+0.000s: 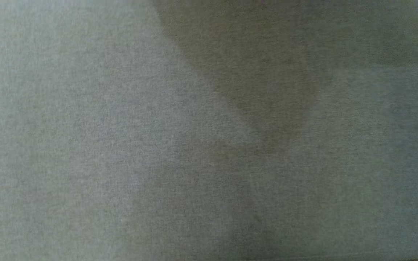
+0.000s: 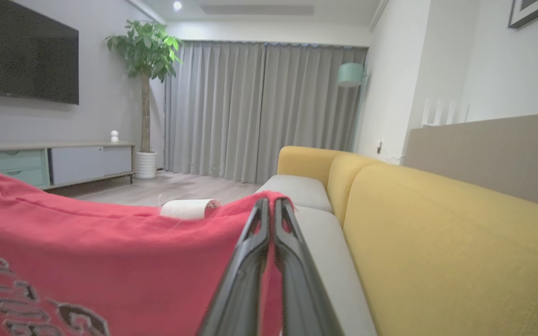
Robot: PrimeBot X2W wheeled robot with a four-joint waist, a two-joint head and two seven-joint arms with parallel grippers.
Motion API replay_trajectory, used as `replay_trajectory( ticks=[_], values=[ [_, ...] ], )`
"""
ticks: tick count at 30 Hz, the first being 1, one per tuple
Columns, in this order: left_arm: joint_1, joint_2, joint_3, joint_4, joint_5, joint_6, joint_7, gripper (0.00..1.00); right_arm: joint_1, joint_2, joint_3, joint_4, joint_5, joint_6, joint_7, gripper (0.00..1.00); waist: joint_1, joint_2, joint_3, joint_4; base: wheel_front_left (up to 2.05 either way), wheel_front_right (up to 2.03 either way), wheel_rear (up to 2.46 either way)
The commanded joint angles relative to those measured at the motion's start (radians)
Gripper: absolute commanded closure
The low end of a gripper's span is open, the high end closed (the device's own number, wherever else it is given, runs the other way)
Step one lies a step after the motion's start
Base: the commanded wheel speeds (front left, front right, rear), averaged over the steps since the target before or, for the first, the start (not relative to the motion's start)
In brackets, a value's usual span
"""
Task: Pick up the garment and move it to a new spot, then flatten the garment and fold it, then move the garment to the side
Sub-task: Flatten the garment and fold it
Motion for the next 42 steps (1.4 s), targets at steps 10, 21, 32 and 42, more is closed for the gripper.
replay_trajectory(
  ticks=[10,21,32,42],
  values=[
    [0.23,0.075,0.11,-0.193,-0.02,-0.003,-0.003,1.0,0.027,-0.035,0.104,0.089,0.054,-0.001,-0.079,1.0,-0.0003,0.0001,0.072,0.053,0.0,0.0,0.0],
    [0.736,0.114,0.182,-0.444,-0.101,-0.018,-0.003,1.0,0.313,-0.103,0.181,0.07,0.218,-0.001,-0.112,1.0,-0.0003,0.0001,-0.051,0.067,0.0,0.0,0.0],
    [1.239,0.154,0.235,-0.611,-0.169,-0.036,-0.004,1.0,0.743,-0.226,0.189,-0.087,0.4,-0.001,-0.108,1.0,-0.0003,0.0001,-0.224,0.064,0.0,0.0,0.0],
    [1.548,0.143,0.219,-0.613,-0.199,-0.013,-0.004,1.0,1.006,-0.26,0.129,-0.19,0.417,-0.001,-0.118,1.0,-0.0003,0.0001,-0.31,0.053,0.0,0.0,0.0]
  ],
)
